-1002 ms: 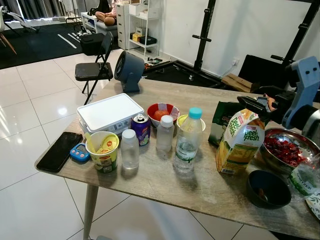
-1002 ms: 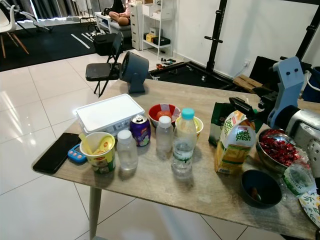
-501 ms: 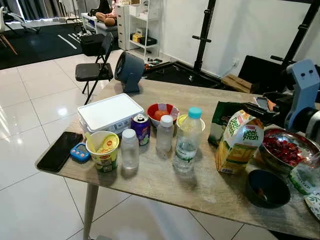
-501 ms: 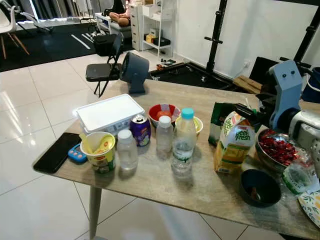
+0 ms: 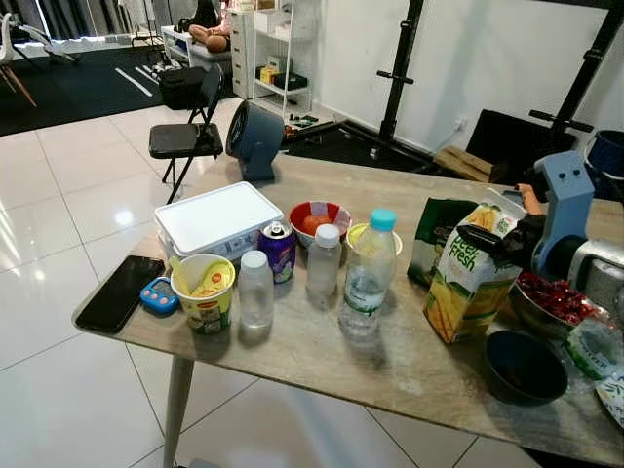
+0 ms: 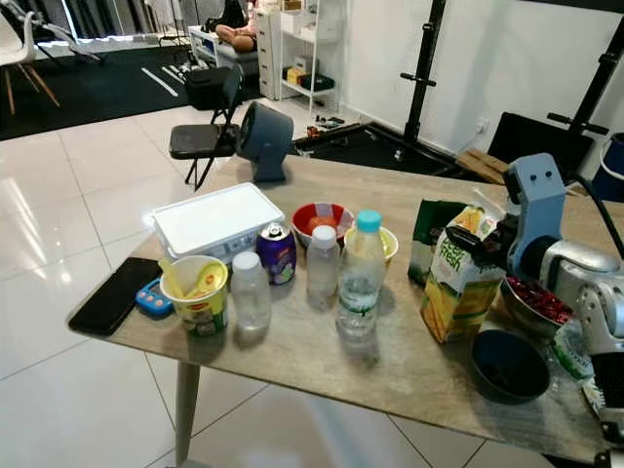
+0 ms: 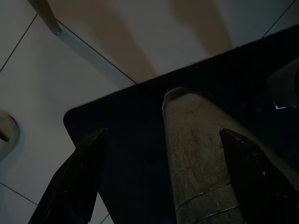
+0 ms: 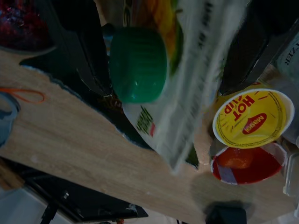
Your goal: Restocking fridge
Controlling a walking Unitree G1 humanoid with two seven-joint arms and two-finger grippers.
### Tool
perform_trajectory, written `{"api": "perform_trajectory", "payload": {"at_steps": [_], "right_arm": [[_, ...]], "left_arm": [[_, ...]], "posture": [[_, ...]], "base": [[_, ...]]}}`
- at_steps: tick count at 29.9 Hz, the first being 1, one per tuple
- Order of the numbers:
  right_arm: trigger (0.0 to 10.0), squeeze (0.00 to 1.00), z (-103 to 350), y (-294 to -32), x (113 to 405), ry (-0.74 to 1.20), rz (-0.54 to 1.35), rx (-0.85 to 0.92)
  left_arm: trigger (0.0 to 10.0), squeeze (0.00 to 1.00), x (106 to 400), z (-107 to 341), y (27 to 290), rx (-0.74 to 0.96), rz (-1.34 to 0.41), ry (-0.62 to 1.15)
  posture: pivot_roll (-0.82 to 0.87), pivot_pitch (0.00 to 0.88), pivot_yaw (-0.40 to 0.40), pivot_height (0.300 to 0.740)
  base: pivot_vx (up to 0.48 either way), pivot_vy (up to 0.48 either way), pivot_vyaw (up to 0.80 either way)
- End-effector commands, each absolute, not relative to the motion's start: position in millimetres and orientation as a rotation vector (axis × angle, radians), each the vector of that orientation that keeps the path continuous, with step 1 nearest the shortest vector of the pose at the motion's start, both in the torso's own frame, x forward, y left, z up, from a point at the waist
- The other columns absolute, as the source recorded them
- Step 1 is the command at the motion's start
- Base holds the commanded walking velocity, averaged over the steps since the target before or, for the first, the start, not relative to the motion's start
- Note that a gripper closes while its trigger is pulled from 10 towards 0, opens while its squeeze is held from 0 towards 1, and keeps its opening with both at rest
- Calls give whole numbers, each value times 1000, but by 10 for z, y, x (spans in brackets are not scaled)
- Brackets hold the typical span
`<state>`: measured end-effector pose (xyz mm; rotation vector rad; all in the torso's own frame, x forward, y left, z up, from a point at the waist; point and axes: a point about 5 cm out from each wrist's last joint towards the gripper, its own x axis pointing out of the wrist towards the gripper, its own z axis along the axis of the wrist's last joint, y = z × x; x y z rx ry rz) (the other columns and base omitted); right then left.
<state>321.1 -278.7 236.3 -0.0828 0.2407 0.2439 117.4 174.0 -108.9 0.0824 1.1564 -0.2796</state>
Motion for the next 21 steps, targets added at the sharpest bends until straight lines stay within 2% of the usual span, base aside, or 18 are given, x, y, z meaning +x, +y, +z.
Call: {"api": "perform_trajectory", "payload": {"at_steps": [1, 11, 12, 14, 15, 17, 18, 19, 20, 21], "right_arm": [[10000, 0, 2318, -2820, 3214, 257, 222, -65], [10000, 0, 2374, -2835, 3266, 200, 204, -26], [4235, 0, 2383, -2842, 3271, 191, 203, -22], [4235, 0, 2385, -2843, 3272, 187, 203, -21], [2667, 0, 2392, -2845, 3275, 181, 203, -16], [2745, 0, 2399, -2846, 3277, 175, 203, -12], [1922, 0, 2405, -2846, 3280, 169, 203, -9], [1922, 0, 2405, -2846, 3280, 169, 203, -9], [1490, 0, 2410, -2846, 3282, 164, 204, -6], [0, 0, 2412, -2845, 3282, 162, 204, -6]], "left_arm": [[10000, 0, 957, -1145, 1780, 85, -293, 1236], [10000, 0, 863, -1140, 1950, 89, -278, 1250], [10000, 0, 872, -1139, 1947, 88, -278, 1248], [10000, 0, 877, -1138, 1945, 88, -278, 1248], [10000, 0, 893, -1137, 1934, 87, -279, 1245], [10000, 0, 911, -1135, 1921, 86, -280, 1242], [10000, 0, 928, -1133, 1907, 85, -281, 1239], [10000, 0, 928, -1133, 1907, 85, -281, 1239], [10000, 0, 948, -1132, 1890, 84, -283, 1236], [10000, 0, 961, -1131, 1878, 84, -284, 1233]], "posture": [[-40, 0, -21, 740], [-39, 0, -21, 740], [-39, 0, -21, 740], [-39, 0, -21, 740], [-39, 0, -21, 740], [-39, 0, -21, 740], [-39, 0, -21, 740], [-39, 0, -21, 740], [-39, 0, -21, 740], [-39, 0, -19, 740]], "base": [[0, 0, 0], [0, 0, 0], [0, 0, 0], [0, 0, 0], [0, 0, 0], [0, 0, 0], [0, 0, 0], [0, 0, 0], [0, 0, 0], [0, 0, 0]]}}
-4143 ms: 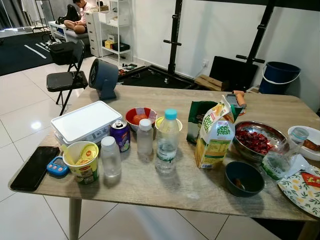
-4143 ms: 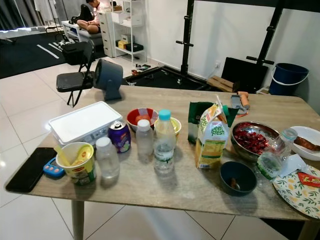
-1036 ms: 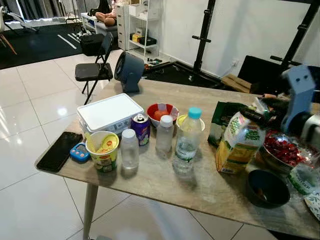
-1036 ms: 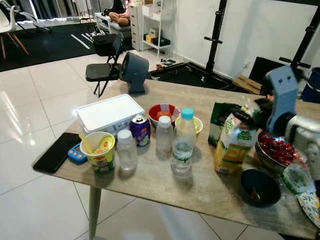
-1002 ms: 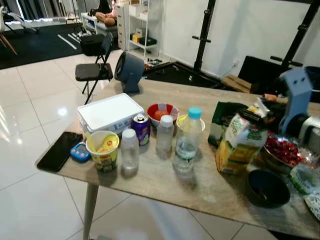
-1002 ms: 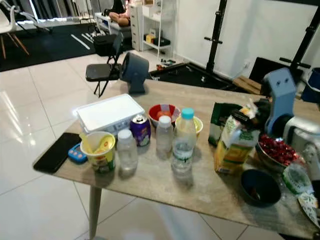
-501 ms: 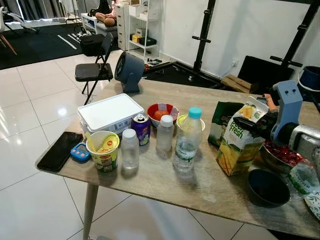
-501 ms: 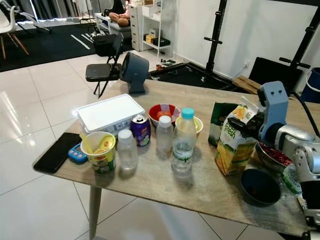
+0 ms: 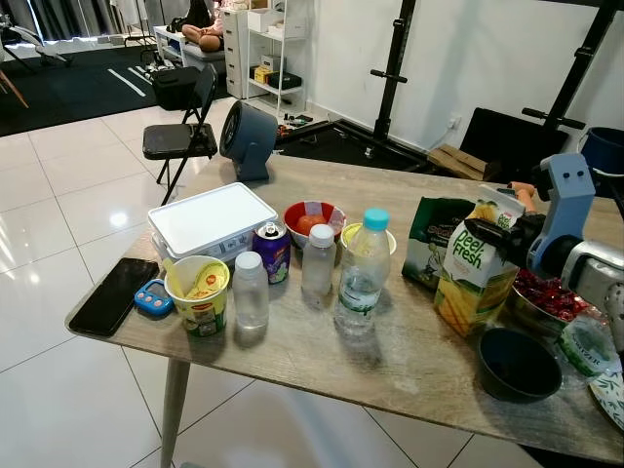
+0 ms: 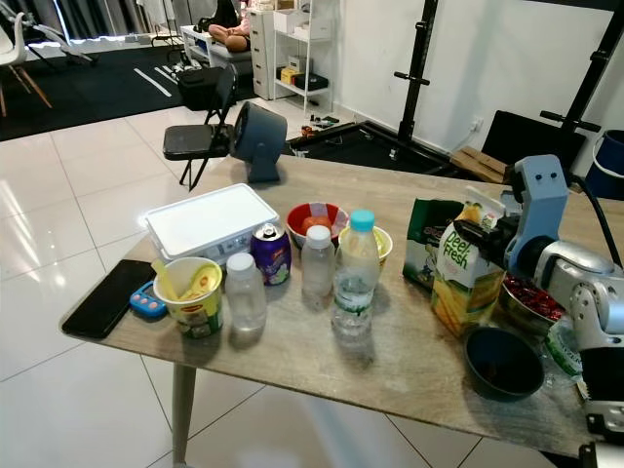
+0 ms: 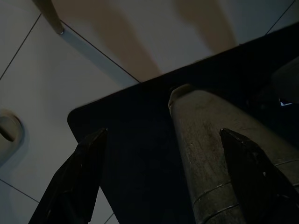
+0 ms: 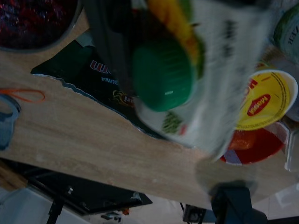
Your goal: Restocking fridge
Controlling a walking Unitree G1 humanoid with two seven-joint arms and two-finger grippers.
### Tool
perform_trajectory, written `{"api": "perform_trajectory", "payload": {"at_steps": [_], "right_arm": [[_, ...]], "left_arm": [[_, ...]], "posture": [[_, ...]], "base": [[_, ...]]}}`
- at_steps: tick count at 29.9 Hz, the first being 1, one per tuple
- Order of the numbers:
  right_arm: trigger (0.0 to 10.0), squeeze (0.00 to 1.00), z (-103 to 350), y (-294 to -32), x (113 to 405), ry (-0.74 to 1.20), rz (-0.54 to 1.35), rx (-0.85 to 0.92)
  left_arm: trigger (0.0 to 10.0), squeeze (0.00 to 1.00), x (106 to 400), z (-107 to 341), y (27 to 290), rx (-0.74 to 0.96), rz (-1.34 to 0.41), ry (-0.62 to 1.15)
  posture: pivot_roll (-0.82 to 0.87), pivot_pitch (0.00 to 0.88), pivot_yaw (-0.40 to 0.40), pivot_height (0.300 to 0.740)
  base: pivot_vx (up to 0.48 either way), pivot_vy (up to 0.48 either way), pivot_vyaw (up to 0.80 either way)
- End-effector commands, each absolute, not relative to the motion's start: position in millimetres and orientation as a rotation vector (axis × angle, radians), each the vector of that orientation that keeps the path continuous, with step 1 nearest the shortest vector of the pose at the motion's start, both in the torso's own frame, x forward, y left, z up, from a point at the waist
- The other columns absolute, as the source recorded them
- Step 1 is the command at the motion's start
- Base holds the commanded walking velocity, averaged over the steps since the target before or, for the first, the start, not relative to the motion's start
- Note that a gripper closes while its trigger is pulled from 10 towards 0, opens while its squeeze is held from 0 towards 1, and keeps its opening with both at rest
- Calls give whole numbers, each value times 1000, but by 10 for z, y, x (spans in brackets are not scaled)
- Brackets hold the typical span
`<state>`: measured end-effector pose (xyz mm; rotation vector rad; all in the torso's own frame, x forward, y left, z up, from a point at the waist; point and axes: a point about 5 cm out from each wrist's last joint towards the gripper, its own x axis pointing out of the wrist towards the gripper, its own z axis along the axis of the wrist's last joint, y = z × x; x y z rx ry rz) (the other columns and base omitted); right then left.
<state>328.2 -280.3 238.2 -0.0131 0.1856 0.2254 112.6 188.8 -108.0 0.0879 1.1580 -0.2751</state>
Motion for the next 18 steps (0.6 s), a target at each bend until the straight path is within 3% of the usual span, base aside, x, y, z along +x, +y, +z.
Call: {"api": "perform_trajectory", "payload": {"at_steps": [1, 18], "right_arm": [[0, 0, 2413, -2843, 3283, 161, 205, -5], [0, 0, 2446, -2754, 3254, 137, 296, -6]], "left_arm": [[10000, 0, 970, -1130, 1870, 83, -285, 1231], [10000, 0, 972, -1135, 1829, 83, -288, 1234]], "posture": [[-39, 0, -19, 740], [-38, 0, -18, 740]], "base": [[0, 0, 0], [0, 0, 0]]}}
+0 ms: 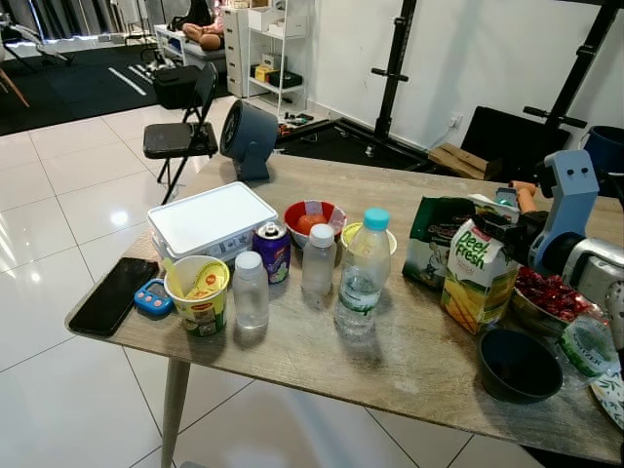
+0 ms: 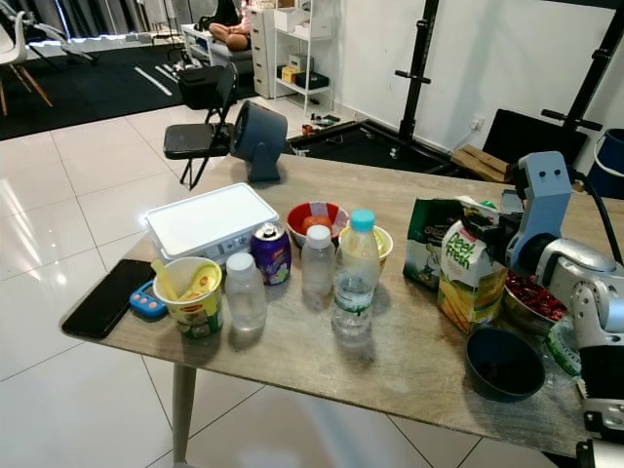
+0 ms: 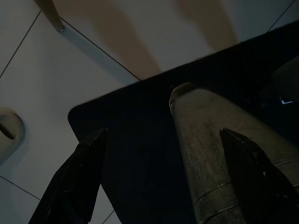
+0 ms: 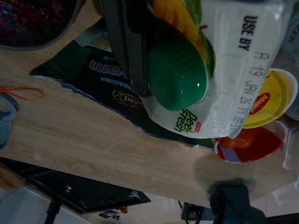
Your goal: Restocking fridge
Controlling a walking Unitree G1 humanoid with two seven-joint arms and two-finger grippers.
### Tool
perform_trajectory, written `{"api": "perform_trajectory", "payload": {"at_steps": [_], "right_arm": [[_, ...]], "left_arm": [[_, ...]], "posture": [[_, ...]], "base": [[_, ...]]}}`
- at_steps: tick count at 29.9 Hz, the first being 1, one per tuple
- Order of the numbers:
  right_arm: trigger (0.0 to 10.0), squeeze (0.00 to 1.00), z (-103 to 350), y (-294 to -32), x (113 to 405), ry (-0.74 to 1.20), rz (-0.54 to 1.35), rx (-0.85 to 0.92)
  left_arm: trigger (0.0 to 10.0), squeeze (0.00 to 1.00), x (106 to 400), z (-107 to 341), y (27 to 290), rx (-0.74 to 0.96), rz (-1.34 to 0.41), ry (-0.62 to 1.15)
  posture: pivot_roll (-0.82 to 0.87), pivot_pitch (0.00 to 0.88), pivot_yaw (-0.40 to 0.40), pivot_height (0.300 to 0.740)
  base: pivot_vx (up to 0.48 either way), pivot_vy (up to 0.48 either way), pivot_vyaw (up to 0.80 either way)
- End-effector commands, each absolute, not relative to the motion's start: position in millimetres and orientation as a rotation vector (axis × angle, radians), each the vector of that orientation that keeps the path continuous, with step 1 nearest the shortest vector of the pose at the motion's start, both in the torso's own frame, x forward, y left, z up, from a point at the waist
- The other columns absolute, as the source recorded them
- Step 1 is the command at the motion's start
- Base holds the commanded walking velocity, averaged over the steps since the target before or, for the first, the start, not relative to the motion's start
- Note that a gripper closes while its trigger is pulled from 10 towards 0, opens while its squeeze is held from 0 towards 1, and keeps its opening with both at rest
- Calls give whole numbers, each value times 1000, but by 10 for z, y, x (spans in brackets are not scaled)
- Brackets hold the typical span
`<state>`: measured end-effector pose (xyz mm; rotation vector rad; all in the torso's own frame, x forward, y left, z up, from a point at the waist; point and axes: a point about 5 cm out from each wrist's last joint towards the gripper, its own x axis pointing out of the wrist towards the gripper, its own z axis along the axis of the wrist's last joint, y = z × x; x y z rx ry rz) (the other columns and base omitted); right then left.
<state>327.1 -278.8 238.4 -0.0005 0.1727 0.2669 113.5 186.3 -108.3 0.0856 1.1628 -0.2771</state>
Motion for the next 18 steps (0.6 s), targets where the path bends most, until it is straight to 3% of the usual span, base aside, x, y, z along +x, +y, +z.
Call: {"api": "perform_trajectory", "payload": {"at_steps": [1, 9, 18], "right_arm": [[0, 0, 2446, -2754, 3254, 137, 296, -6], [0, 0, 2630, -2615, 3084, 33, 505, -36], [0, 0, 2706, -2643, 3038, -32, 540, -33]], "left_arm": [[10000, 0, 972, -1135, 1829, 83, -288, 1234], [10000, 0, 984, -1135, 1810, 80, -290, 1234], [10000, 0, 977, -1137, 1813, 79, -290, 1237]], "posture": [[-38, 0, -18, 740], [-38, 0, -17, 740], [-37, 0, -18, 740]], "base": [[0, 0, 0], [0, 0, 0], [0, 0, 0]]}}
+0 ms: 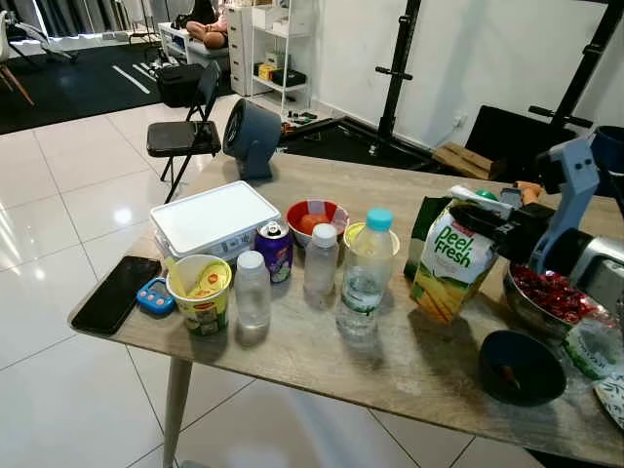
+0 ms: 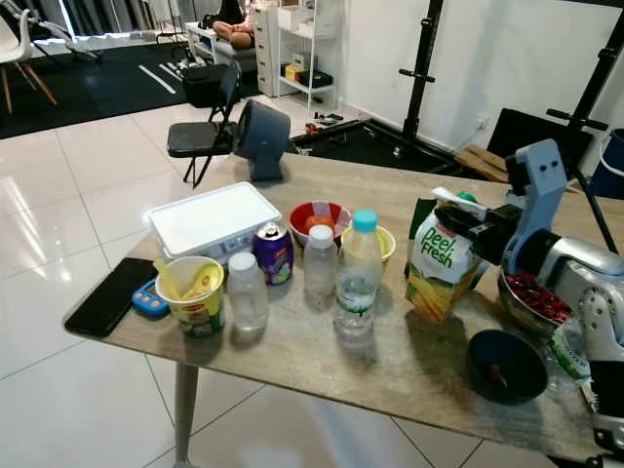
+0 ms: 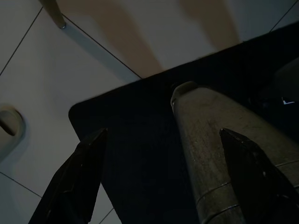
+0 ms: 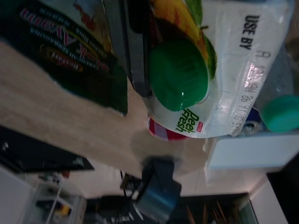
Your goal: Restocking fridge
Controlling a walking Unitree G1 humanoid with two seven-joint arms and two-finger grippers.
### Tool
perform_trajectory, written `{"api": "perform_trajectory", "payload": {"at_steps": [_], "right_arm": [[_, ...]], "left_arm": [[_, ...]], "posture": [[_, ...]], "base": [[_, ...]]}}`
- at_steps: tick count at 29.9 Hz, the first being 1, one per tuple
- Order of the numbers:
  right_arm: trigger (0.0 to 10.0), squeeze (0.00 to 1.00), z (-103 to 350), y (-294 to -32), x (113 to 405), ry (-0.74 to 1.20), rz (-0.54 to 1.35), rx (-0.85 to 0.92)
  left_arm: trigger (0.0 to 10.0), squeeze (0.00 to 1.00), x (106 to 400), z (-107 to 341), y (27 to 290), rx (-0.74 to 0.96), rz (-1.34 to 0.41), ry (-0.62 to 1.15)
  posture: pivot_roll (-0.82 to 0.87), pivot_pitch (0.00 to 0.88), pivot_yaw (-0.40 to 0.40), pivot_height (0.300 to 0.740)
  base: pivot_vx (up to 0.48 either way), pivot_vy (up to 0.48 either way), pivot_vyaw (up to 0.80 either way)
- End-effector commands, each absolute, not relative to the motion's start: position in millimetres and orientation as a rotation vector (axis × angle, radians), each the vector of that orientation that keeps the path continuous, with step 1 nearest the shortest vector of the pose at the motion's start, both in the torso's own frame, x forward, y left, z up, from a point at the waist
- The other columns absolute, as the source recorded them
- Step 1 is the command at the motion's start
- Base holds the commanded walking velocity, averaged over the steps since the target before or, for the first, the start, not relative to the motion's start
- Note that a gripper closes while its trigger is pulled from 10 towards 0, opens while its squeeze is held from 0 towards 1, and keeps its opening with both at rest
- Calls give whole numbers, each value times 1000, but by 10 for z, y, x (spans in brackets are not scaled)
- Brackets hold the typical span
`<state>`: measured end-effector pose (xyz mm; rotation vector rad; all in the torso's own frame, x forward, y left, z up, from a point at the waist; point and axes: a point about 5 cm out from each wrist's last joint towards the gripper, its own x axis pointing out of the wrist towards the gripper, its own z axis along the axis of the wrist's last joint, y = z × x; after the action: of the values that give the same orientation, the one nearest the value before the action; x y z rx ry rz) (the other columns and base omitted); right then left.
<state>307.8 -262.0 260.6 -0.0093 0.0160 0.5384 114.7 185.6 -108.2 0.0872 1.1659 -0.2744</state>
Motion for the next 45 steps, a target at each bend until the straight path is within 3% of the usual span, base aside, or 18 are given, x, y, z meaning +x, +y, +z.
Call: {"api": "perform_trajectory", "payload": {"at_steps": [1, 7, 12, 20, 28, 37, 45], "right_arm": [[0, 0, 2762, -2657, 3018, -86, 548, -41], [0, 0, 2926, -2718, 2992, -223, 527, -31], [0, 0, 3213, -2936, 3005, -384, 382, 19], [0, 0, 3423, -3122, 2983, -484, 267, 70], [0, 0, 3303, -2977, 2961, -423, 404, 10], [0, 0, 3365, -2925, 2909, -478, 470, 14], [0, 0, 3413, -2817, 2713, -533, 662, -33]], "left_arm": [[10000, 0, 974, -1138, 1813, 78, -290, 1238], [10000, 0, 972, -1139, 1806, 78, -291, 1239], [10000, 0, 970, -1141, 1789, 77, -293, 1240], [10000, 0, 963, -1143, 1787, 77, -294, 1243], [10000, 0, 950, -1142, 1817, 80, -296, 1246], [10000, 0, 956, -1142, 1804, 76, -296, 1244], [10000, 0, 977, -1145, 1737, 66, -301, 1240]], "posture": [[-37, 0, -18, 740], [-39, 0, -18, 740], [-39, 0, -18, 740], [-43, 0, -20, 740], [-47, 0, -22, 740], [-47, 0, -23, 740], [-48, 0, -24, 740]], "base": [[0, 0, 0], [0, 0, 0], [0, 0, 0], [0, 0, 0], [0, 0, 0], [0, 0, 0], [0, 0, 0]]}}
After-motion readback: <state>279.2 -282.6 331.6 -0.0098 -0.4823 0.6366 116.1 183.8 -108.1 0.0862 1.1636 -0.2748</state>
